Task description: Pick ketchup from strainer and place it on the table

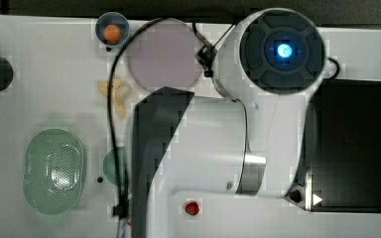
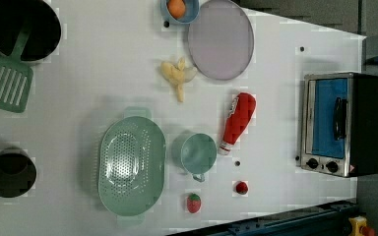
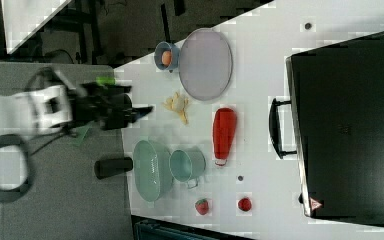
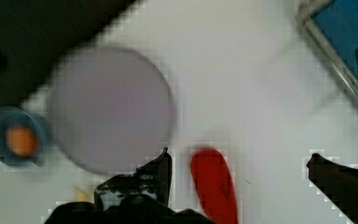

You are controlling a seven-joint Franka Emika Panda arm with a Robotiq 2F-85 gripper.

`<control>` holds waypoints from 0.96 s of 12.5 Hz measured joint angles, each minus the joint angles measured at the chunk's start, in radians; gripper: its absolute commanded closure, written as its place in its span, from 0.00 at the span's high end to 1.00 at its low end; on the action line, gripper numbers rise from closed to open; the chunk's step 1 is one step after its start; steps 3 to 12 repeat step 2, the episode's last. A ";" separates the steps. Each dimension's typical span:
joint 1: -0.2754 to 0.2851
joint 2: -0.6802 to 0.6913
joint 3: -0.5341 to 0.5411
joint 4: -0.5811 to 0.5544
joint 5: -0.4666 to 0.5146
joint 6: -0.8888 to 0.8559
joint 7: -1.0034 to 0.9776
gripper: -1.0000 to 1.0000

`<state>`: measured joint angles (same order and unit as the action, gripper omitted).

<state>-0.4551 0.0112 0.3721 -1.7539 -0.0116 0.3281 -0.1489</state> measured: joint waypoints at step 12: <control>0.004 -0.021 0.009 0.064 -0.002 -0.087 0.049 1.00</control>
